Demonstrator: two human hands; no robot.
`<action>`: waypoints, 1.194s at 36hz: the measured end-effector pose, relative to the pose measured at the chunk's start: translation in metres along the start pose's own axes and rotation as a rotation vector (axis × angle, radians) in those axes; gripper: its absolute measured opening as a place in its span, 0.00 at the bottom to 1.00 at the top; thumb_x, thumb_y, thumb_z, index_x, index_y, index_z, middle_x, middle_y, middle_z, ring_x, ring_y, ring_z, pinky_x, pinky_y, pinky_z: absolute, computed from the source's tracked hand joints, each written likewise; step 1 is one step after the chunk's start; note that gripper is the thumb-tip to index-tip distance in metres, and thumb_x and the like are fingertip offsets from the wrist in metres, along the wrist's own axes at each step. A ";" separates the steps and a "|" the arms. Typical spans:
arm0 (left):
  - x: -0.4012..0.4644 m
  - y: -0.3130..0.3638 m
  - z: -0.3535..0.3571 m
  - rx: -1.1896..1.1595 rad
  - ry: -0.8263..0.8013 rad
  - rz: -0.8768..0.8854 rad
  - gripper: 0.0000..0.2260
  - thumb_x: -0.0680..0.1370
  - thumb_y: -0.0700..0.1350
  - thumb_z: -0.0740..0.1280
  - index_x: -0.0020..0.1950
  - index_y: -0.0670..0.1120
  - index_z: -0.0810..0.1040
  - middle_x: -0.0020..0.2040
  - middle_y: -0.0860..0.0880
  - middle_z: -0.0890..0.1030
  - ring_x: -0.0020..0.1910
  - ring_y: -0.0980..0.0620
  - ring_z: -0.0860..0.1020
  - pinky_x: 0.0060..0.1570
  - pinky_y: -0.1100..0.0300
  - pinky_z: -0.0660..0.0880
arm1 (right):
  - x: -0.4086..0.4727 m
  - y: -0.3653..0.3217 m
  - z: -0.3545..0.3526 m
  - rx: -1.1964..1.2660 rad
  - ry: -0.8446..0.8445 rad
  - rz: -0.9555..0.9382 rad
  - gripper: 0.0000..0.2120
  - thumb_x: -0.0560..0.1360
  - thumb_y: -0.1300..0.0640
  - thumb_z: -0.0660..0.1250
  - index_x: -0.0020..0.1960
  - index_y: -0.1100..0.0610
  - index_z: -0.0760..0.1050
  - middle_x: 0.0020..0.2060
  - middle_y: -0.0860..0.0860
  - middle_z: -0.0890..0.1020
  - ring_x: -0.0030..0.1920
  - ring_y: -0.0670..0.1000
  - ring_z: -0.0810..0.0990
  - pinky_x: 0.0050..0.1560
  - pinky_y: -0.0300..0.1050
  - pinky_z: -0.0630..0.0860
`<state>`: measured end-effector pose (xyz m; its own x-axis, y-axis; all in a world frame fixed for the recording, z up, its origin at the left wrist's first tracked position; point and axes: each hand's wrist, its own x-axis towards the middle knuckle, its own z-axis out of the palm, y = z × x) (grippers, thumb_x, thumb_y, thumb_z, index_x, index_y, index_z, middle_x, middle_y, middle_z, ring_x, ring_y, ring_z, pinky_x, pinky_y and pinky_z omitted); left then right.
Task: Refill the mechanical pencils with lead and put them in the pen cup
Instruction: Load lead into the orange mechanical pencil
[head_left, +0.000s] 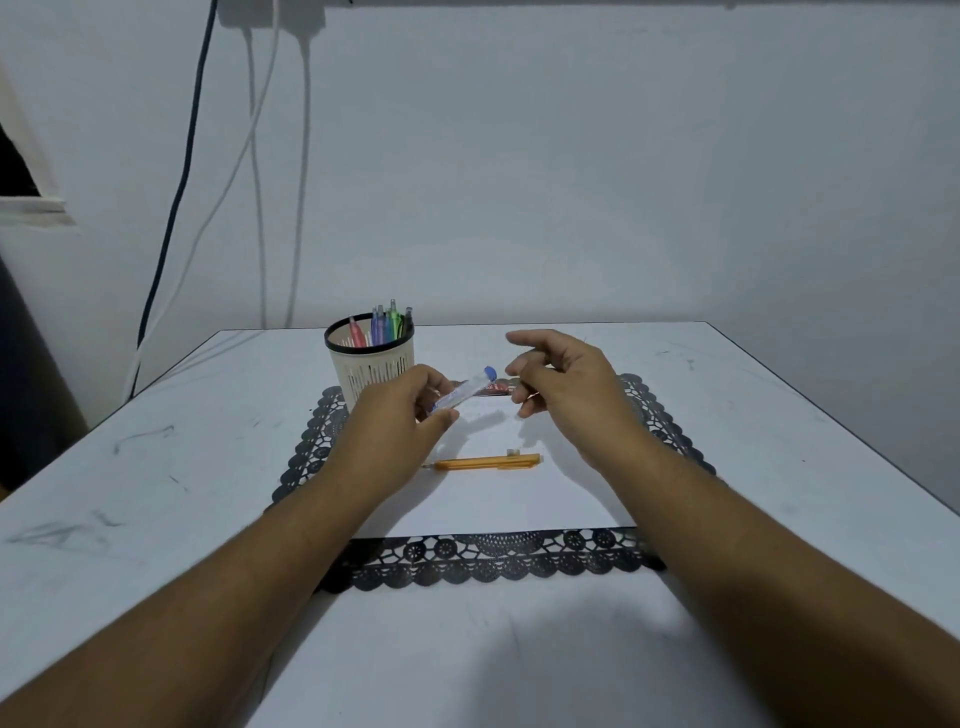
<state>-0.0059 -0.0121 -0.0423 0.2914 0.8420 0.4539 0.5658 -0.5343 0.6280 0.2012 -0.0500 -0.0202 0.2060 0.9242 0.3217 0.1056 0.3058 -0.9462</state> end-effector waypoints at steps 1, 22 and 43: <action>0.001 -0.001 0.001 0.068 -0.007 0.002 0.08 0.78 0.46 0.74 0.57 0.53 0.81 0.44 0.56 0.81 0.43 0.56 0.79 0.44 0.55 0.78 | 0.001 -0.001 -0.002 0.012 0.017 0.009 0.14 0.80 0.69 0.64 0.62 0.59 0.81 0.42 0.56 0.82 0.35 0.51 0.81 0.38 0.46 0.82; -0.014 0.012 0.011 0.415 -0.357 0.245 0.05 0.80 0.54 0.66 0.54 0.58 0.80 0.48 0.61 0.75 0.49 0.60 0.73 0.51 0.56 0.77 | 0.000 0.000 -0.016 -0.151 0.041 0.094 0.05 0.81 0.64 0.65 0.53 0.60 0.79 0.40 0.55 0.87 0.38 0.53 0.85 0.35 0.48 0.83; 0.001 -0.005 -0.002 -0.085 -0.200 0.067 0.06 0.80 0.44 0.71 0.46 0.56 0.82 0.40 0.59 0.82 0.38 0.61 0.77 0.38 0.64 0.71 | -0.001 -0.007 -0.007 0.003 0.121 0.068 0.04 0.80 0.65 0.67 0.52 0.63 0.80 0.41 0.55 0.88 0.35 0.49 0.85 0.38 0.49 0.80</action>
<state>-0.0101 -0.0090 -0.0438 0.4779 0.7979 0.3674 0.4756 -0.5866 0.6555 0.2074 -0.0546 -0.0139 0.3286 0.9083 0.2587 0.0850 0.2444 -0.9659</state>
